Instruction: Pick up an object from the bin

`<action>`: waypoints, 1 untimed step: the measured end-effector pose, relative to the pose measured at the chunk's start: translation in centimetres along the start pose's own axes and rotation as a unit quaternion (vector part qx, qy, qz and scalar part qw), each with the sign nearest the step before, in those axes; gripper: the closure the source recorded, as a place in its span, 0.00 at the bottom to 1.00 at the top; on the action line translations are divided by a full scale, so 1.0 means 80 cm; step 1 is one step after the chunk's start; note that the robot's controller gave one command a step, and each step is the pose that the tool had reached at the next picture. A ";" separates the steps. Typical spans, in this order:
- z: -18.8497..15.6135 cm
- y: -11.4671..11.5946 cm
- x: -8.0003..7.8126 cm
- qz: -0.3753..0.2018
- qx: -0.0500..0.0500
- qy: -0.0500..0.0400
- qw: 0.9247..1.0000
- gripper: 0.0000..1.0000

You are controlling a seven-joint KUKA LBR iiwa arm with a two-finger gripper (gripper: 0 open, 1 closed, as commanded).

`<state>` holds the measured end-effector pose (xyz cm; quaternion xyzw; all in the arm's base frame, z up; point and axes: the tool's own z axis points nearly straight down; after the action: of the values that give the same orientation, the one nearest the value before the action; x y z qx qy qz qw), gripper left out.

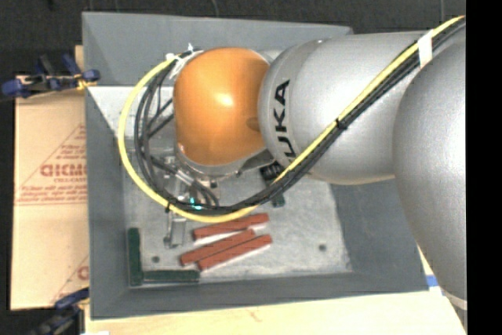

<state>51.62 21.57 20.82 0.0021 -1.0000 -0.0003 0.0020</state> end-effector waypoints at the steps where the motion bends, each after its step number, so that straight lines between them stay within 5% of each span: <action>1: -0.004 -0.001 -0.002 0.002 -0.001 -0.003 1.000 0.00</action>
Offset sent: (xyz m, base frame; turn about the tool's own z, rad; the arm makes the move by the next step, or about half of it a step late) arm 0.0769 -0.0457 -0.0584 -0.0287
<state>51.80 21.49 21.16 0.0004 -1.0000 -0.0012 -0.0013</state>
